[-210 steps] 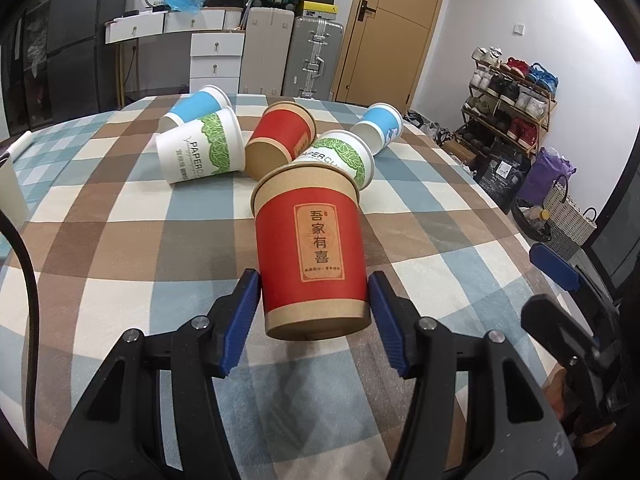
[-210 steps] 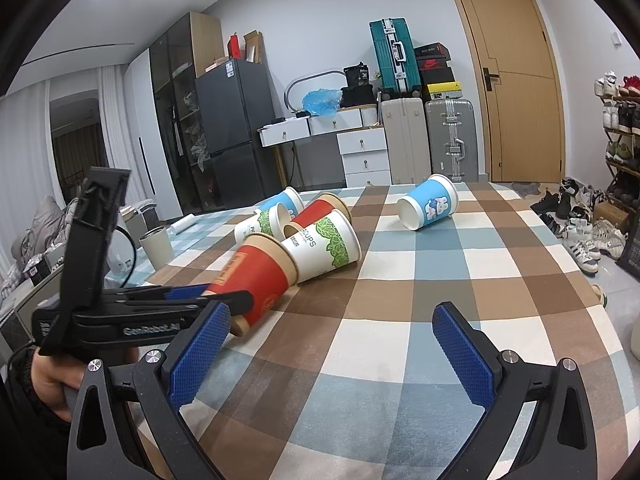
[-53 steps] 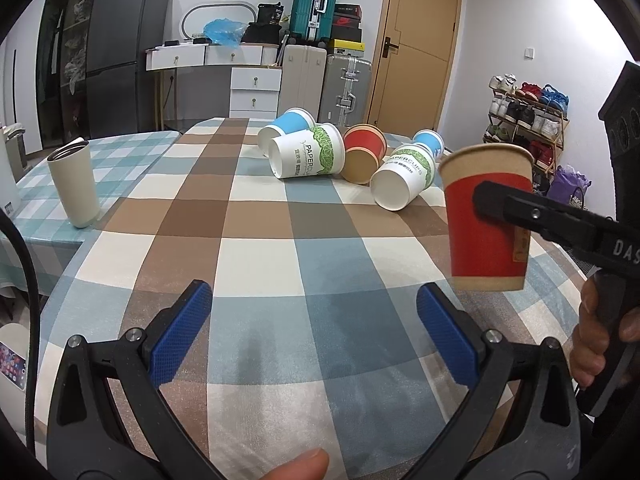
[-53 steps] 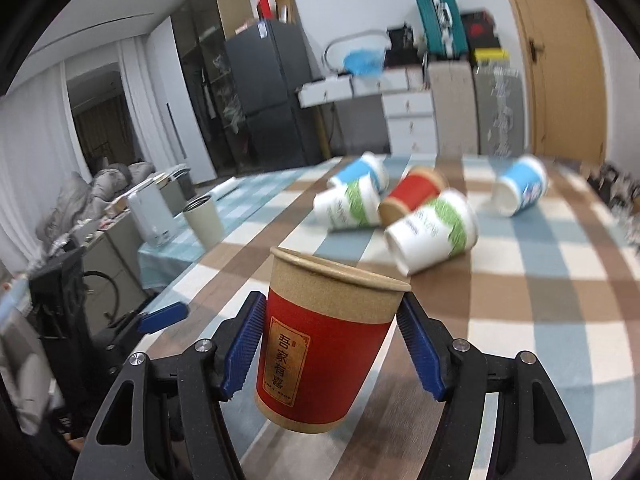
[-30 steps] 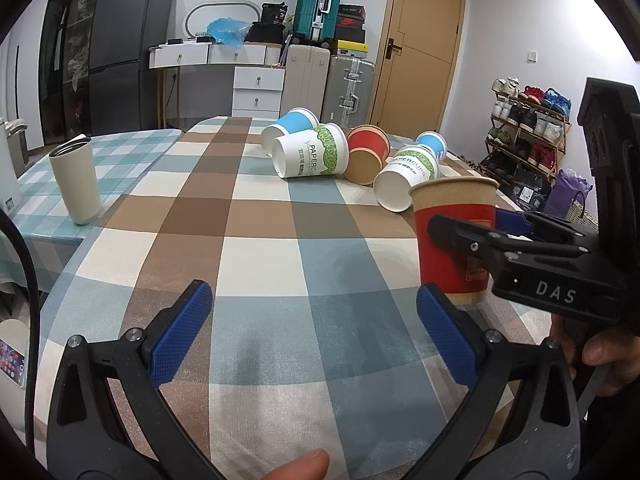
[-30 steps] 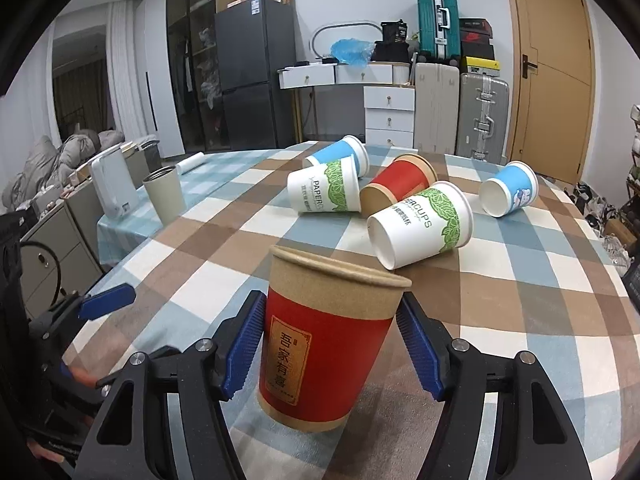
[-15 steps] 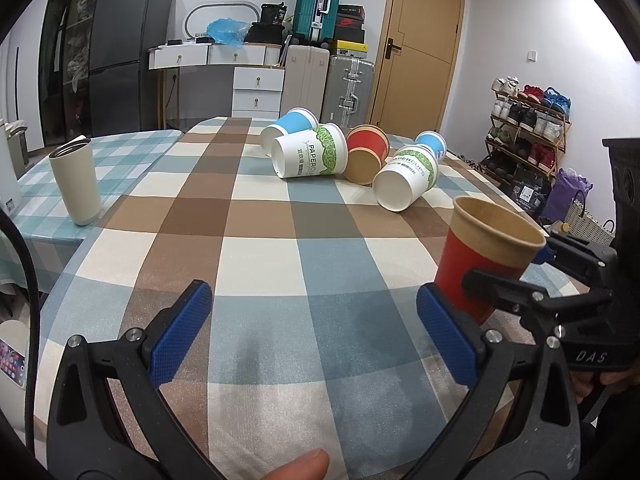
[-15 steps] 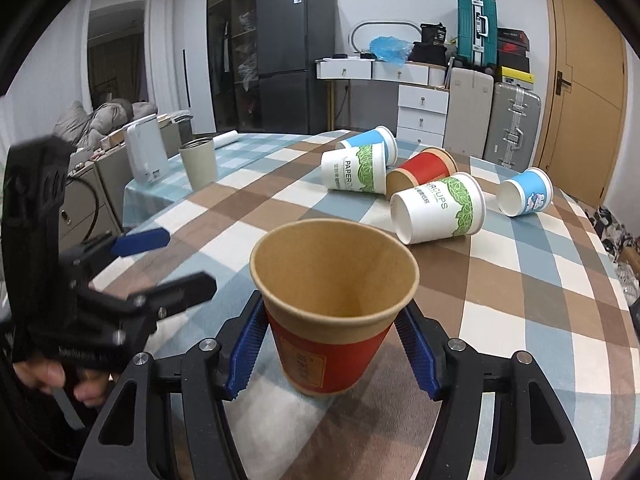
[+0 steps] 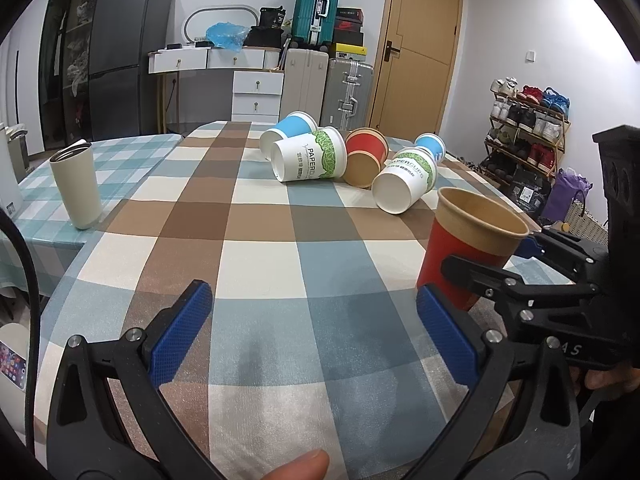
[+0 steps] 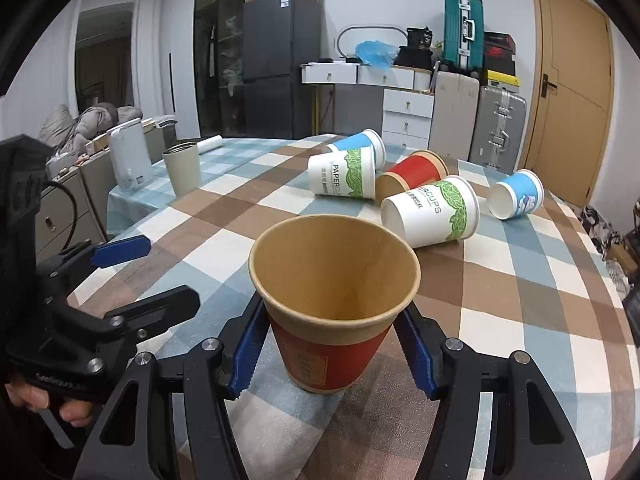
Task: Flip cup upright
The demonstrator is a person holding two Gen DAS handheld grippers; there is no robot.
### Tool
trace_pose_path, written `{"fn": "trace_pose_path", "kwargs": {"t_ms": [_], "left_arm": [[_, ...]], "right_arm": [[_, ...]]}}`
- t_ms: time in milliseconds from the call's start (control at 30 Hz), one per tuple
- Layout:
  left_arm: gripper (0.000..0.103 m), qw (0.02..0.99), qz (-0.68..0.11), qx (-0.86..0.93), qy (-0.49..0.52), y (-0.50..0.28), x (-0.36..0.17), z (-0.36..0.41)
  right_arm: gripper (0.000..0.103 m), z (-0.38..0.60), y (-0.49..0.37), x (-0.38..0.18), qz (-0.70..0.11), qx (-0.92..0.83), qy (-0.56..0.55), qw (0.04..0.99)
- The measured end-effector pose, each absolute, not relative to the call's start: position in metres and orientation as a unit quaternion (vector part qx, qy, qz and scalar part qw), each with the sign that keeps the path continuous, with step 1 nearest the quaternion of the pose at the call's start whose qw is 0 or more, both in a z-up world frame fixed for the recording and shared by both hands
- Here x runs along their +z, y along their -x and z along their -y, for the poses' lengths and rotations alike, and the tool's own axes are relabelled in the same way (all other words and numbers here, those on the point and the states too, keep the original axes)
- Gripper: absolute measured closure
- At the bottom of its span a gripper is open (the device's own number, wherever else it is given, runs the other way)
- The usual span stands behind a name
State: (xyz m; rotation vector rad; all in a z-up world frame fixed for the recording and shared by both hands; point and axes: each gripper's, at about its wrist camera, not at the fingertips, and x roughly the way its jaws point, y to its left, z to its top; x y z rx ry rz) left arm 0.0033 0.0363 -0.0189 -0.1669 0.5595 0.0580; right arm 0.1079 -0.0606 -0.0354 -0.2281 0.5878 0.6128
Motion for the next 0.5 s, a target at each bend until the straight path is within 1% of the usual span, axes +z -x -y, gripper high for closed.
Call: {"fn": "trace_pose_path", "kwargs": {"t_ms": [133,233,300,433,500], "left_arm": [[0.001,0.957,-0.276,0.029,0.082,-0.003,-0.019,-0.036],[0.001,0.958,-0.274,0.03,0.082,-0.004,-0.019,-0.035],[0.001,0.958,-0.273,0.029,0.081,-0.003,-0.019,-0.034],[0.001,0.96,-0.266,0.028,0.082,-0.001,-0.017,-0.034],[0.001,0.962,-0.258,0.022,0.083,0.001,-0.014,-0.033]], "right_arm": [[0.039,0.062,-0.108,-0.036,-0.283,0.302,0.111,0.903],[0.034,0.064,-0.106,-0.036,-0.28,0.306,0.109,0.903],[0.024,0.067,-0.105,-0.034,-0.274,0.31,0.105,0.904],[0.011,0.08,-0.1,-0.028,-0.255,0.316,0.091,0.91],[0.003,0.091,-0.097,-0.025,-0.244,0.321,0.076,0.912]]}}
